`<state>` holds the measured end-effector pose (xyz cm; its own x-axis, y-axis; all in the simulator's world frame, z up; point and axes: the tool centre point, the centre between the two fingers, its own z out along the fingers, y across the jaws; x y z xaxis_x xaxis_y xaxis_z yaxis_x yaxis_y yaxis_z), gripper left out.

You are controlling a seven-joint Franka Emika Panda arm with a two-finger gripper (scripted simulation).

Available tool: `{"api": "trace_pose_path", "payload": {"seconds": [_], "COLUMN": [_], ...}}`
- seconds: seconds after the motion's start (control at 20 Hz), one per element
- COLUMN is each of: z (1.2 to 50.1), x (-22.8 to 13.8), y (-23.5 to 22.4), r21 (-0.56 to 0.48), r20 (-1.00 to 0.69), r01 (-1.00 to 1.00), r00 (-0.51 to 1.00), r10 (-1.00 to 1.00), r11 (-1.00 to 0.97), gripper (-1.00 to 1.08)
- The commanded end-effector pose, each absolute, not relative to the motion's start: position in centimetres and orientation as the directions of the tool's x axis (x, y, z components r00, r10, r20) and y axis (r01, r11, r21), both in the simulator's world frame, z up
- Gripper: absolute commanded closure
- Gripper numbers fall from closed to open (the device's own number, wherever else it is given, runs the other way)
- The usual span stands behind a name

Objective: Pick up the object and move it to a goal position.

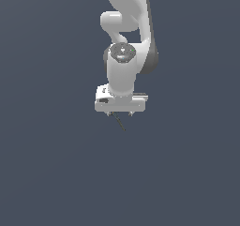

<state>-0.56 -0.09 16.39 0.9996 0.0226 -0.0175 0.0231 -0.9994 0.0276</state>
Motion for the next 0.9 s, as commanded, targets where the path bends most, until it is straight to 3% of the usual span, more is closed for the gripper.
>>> {"api": "trace_pose_path", "payload": {"seconds": [0.0,0.85], "z": [16.4,16.2], "x": [-0.6,-0.9], "y": [-0.1,-1.0], "r21": [0.028,0.038], "r20": [-0.018,-0.014], "r01": [0.023,0.039], "r00": [1.0,0.999], "r10": [0.023,0.038], "r11": [-0.999,-0.999], "gripper": [-0.92,-0.92]}}
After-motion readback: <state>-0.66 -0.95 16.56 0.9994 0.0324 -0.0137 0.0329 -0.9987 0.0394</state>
